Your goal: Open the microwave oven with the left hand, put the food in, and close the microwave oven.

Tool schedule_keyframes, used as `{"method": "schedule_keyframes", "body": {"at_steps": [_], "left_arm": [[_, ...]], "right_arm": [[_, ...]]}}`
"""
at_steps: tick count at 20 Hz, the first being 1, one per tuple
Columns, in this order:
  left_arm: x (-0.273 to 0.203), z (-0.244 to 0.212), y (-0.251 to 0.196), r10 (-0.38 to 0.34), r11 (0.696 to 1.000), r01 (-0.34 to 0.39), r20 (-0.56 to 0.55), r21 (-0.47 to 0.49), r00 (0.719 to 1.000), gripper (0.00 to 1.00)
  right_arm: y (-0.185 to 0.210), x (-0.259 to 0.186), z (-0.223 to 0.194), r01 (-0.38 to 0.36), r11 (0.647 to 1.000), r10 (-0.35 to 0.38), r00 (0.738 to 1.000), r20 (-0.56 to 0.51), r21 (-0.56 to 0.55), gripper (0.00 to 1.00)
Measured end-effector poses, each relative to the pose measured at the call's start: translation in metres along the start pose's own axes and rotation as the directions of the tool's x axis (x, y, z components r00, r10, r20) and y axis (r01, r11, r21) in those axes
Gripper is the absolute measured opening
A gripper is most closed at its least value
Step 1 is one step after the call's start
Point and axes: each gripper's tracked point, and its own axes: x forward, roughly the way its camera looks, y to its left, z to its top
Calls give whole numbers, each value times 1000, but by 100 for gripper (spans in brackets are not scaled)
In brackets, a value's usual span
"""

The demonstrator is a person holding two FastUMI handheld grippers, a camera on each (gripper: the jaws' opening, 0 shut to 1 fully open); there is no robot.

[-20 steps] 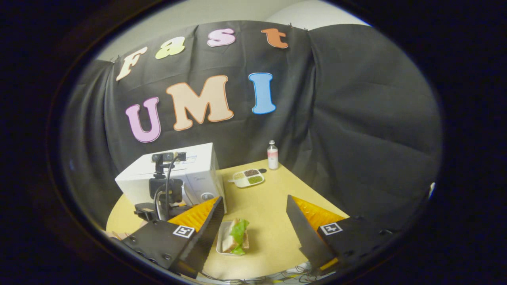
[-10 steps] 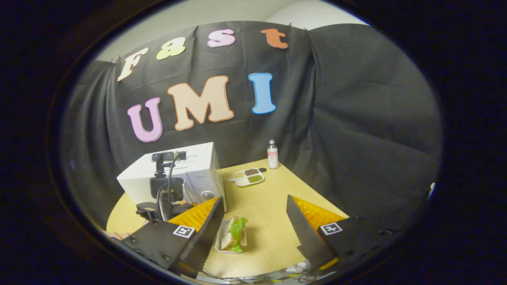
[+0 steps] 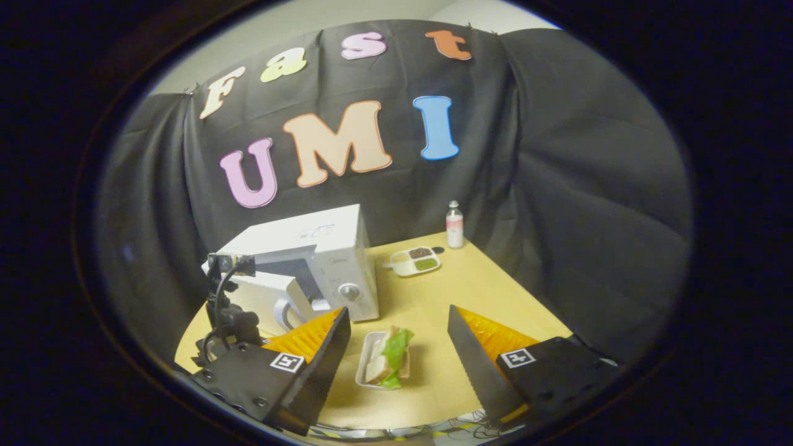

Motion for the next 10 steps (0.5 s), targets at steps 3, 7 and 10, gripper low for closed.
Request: {"method": "schedule_keyframes", "body": {"at_steps": [3, 7, 10], "left_arm": [[-21, -13, 6, 17, 1000, -17, -11, 3, 1000, 11], [-46, -31, 16, 66, 998, -66, -22, -10, 998, 16], [-62, -43, 27, 120, 992, -122, -35, -44, 992, 19]], "right_arm": [[15, 0, -8, -55, 998, 55, 998, -35, -20, 99], [29, 1, -18, -107, 993, 103, 992, -72, -46, 99], [38, -1, -26, -143, 988, 137, 985, -103, -56, 99]]}}
